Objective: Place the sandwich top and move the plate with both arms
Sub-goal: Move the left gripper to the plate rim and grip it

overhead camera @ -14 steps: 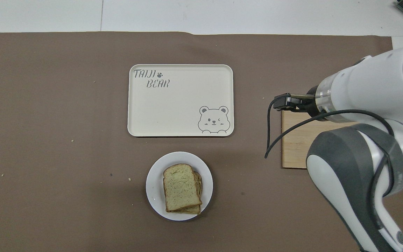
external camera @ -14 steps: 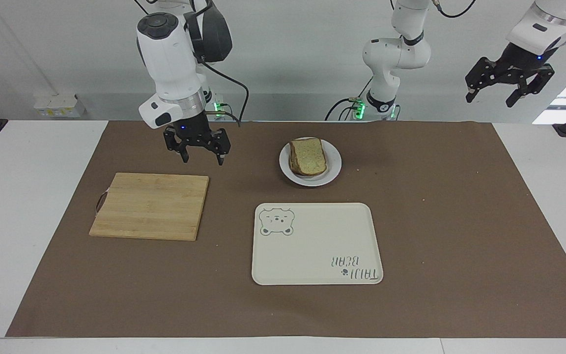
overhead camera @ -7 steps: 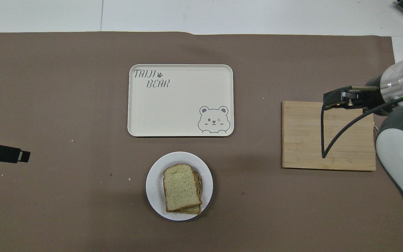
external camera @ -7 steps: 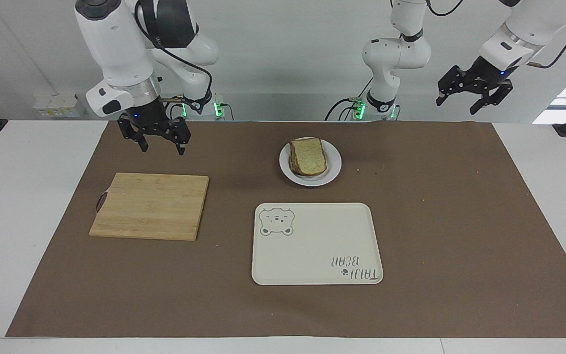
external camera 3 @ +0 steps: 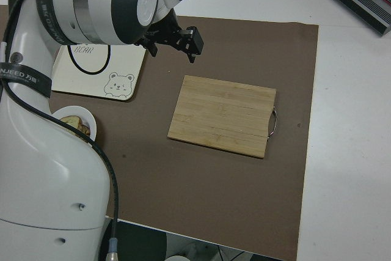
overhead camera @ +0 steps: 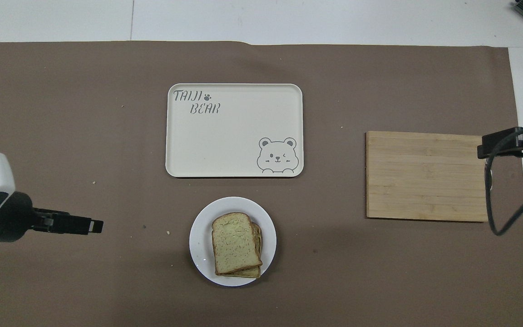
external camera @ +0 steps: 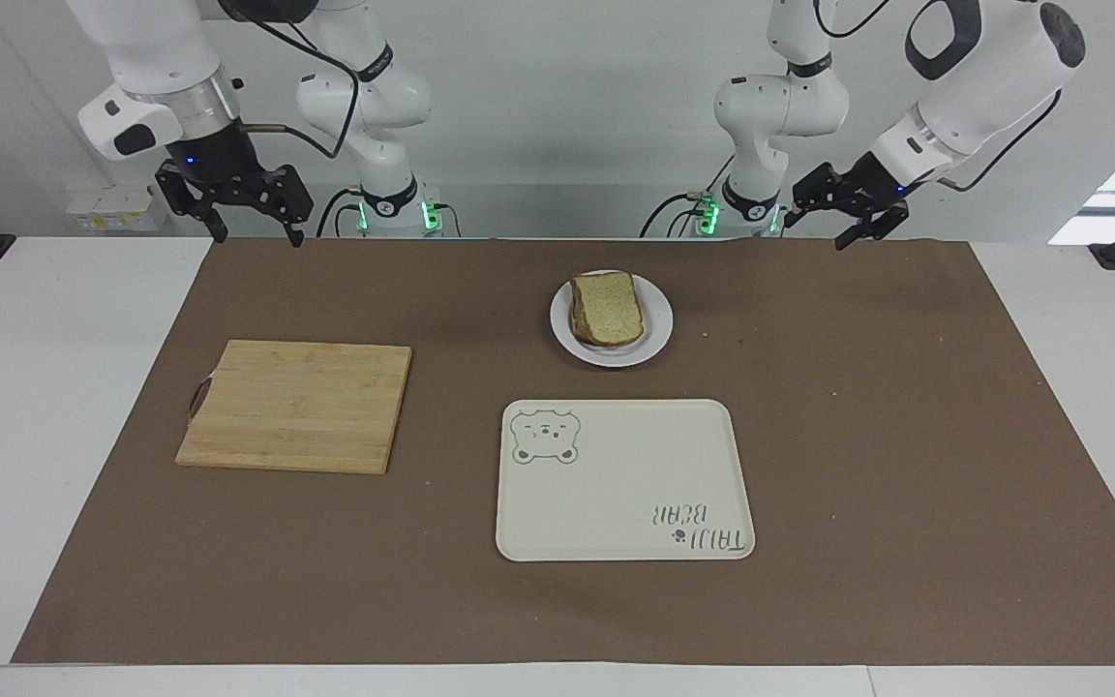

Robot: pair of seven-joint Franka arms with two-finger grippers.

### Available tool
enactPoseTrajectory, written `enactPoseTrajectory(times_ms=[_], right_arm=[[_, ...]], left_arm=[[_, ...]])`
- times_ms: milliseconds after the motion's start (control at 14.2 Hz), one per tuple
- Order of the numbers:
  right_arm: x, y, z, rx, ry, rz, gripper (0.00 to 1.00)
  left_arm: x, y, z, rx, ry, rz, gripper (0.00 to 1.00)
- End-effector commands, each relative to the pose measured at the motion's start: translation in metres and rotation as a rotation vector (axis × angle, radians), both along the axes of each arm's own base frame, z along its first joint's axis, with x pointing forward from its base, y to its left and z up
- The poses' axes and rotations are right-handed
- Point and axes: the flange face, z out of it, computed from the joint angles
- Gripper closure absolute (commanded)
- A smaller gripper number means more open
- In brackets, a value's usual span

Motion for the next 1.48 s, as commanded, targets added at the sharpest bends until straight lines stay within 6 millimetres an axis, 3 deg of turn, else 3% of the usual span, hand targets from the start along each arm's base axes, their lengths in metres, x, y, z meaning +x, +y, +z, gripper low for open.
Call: enactPoseTrajectory(times_ms=[0,494,706,917,1199,1411], right_arm=[[-0.007,0.004,-0.002,0.028,0.009,0.026,0.00],[-0.009,-0.009,-0.008,0.032,0.022,0.037,0.00],[-0.009,-0.008,-0.008,0.030,0.019,0.040,0.00],[-0.013,-0.008,-0.011,0.029,0.027,0.038,0.00],[-0.009,-0.011,-0.010,0.013,0.003,0.054,0.00],[-0.009,-0.023,-0.013,0.011,0.007,0.058,0.00]], left_arm=[[-0.031,-0.019,-0.032,-0.066,-0.018,0.032,0.00],[-0.052,-0.066,-0.101,-0.178,-0.012,0.091,0.00],[-0.058,-0.068,-0.129,-0.231,-0.020,0.101,0.00],[-0.060,-0.066,-0.171,-0.258,-0.018,0.101,0.00],[-0.068,-0.091,-0.209,-0.288,-0.041,0.075,0.00],[-0.073,-0.092,-0.235,-0.340,-0.052,0.059,0.00]])
